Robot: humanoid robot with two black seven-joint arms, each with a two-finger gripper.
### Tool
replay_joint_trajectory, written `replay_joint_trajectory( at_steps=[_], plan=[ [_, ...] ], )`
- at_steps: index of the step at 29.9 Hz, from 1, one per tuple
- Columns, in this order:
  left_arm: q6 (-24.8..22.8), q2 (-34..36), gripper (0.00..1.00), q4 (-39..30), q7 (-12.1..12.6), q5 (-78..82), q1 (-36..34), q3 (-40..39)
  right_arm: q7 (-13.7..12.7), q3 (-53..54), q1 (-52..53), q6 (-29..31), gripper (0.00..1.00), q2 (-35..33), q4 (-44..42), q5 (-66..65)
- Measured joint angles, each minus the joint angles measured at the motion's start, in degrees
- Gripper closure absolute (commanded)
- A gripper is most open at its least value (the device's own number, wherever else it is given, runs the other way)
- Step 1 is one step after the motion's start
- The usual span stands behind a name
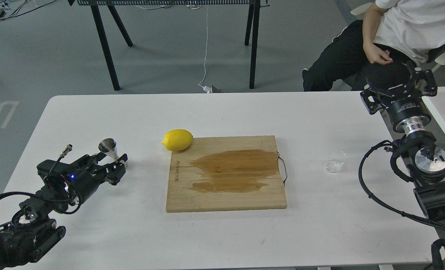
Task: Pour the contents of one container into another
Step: 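Lift the jigger with the left gripper and carry it over the board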
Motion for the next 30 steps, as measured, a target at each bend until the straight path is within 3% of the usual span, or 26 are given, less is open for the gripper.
replay_joint_trajectory(
  at_steps=[5, 7, 16, 23, 26, 30],
  plan=[
    [-0.01, -0.35, 0.88, 0.11, 0.06, 0.01, -0.05, 0.01, 0.02, 0.14, 0.02, 0.00, 0.00, -0.62, -0.02, 0.02],
    [-0.04, -0.35, 0.92, 0.46, 0.06, 0.12, -0.05, 0.07, 0.02, 0.14, 0.07, 0.00, 0.00, -0.70, -0.02, 0.02],
    [3.19, 0.83, 0.91, -0.97, -0.06, 0.14, -1.37, -0.13, -0.03, 0.14, 0.08, 0.00, 0.00, -1.11, -0.01, 0.05],
    [3.65, 5.99, 0.91, -16.98, 0.52, 0.68, -6.38, -0.19, -0.05, 0.21, 0.00, 0.00, 0.00, -2.45, 0.17, 0.09],
    [0.46, 5.97, 0.93, -22.05, 1.16, 4.22, -9.13, -0.03, -0.05, 0.29, -0.09, 0.00, 0.00, -3.28, 0.17, 0.09],
    [-3.93, 1.37, 0.93, -23.10, 1.50, 10.51, -12.87, -0.03, -0.04, 0.48, -0.41, 0.00, 0.00, -4.59, 0.17, 0.16]
  ],
)
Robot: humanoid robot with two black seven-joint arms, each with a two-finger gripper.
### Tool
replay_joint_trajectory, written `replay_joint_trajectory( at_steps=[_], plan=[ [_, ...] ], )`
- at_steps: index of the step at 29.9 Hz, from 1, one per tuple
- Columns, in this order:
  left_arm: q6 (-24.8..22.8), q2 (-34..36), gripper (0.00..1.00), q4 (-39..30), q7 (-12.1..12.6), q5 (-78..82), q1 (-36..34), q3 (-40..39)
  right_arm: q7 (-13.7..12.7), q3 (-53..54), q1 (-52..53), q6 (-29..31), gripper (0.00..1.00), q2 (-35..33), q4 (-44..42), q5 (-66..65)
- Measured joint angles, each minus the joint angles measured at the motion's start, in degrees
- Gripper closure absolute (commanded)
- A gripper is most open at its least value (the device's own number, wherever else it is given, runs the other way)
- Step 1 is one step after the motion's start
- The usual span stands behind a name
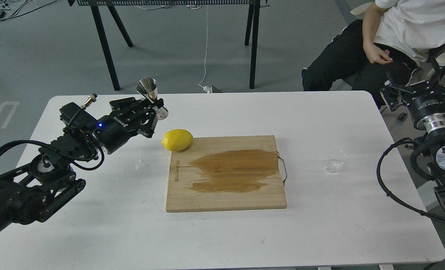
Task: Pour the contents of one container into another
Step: 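Lift the jigger with the left gripper and carry it over the board, then lower the jigger onto the board and set it upright with the left gripper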
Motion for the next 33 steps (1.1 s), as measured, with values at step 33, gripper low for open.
replay_joint_trajectory(
  at_steps=[33],
  plan=[
    [-6.07, -24.02, 0.89, 15.67, 10.53, 0.74, -0.38, 11.00, 0.86, 0.18, -1.45, 0.00, 0.00, -0.80, -0.02, 0.02]
  ],
)
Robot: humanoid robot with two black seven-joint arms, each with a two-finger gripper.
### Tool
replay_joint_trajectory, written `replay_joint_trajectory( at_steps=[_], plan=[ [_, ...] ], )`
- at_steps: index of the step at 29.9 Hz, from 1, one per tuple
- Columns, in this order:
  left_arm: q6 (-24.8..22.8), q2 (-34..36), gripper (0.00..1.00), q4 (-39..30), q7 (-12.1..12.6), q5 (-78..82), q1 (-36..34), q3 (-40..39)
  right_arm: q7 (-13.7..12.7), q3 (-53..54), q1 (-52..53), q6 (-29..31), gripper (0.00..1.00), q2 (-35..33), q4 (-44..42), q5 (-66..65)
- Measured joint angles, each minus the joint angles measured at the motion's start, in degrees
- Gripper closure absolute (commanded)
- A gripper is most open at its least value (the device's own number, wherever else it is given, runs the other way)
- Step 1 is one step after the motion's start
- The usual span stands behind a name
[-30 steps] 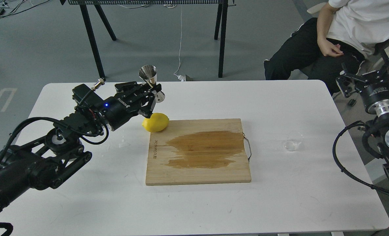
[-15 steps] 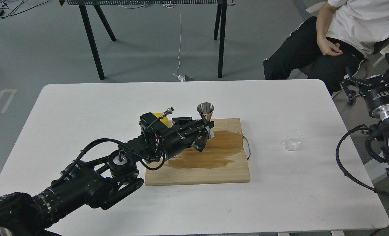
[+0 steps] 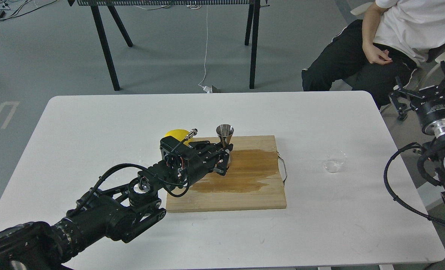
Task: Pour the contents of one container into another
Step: 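Lower the jigger onto the board and set it upright with the left gripper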
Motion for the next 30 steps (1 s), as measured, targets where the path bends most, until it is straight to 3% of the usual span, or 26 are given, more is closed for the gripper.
replay_joint_trajectory(
  at_steps=[4, 7, 21, 30],
  plan=[
    [0.00, -0.67, 0.86, 1.85, 0.07, 0.00, -0.07, 1.60, 0.00, -0.03, 0.00, 0.00, 0.00, 0.00, 0.00, 0.00],
    [0.00, -1.22, 0.70, 2.21, 0.10, 0.00, -0.08, 2.32, 0.00, -0.03, 0.00, 0.00, 0.00, 0.00, 0.00, 0.00],
    [0.00, -2.16, 0.34, 1.13, 2.71, -0.01, 1.30, 2.62, 0.00, -0.08, -0.01, 0.00, 0.00, 0.00, 0.00, 0.00],
    [0.00, -1.12, 0.28, -2.62, 2.30, 0.00, 4.06, 2.74, 0.00, -0.09, -0.08, 0.00, 0.00, -0.58, 0.00, 0.00]
  ],
)
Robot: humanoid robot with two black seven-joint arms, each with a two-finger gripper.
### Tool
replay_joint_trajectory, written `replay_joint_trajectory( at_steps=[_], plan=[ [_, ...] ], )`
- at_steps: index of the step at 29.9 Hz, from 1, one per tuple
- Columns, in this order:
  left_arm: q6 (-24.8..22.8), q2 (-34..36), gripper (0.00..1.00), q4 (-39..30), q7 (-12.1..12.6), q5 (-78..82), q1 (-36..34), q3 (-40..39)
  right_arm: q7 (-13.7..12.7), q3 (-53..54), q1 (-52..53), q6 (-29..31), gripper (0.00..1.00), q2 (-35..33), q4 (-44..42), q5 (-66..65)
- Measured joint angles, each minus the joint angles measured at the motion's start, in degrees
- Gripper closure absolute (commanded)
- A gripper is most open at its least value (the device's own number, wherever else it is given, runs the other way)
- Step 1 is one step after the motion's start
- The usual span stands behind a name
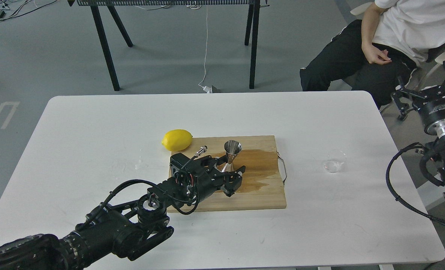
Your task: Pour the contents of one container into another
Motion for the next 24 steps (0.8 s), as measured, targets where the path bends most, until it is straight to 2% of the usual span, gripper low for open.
replay_joint_trajectory(
  at_steps=[4, 20, 24],
  plan=[
    [0.00, 1.46, 0.22, -1.73, -0.20, 0.00, 0.32, 0.01, 0.00, 0.00, 0.00, 0.00, 0.00, -0.04, 0.00, 0.00],
    [0.21, 15.47, 0.20, -15.53, -0.25, 0.00, 7.51, -0.98, 0.00, 0.09, -0.69, 0.00, 0.00, -0.74, -0.07, 0.00],
    [1.84, 20.03, 0.19, -19.36, -0.22, 0.00, 9.96, -3.77, -0.01, 0.20, -0.87, 0.00, 0.00, -1.27, -0.03, 0.14]
  ],
)
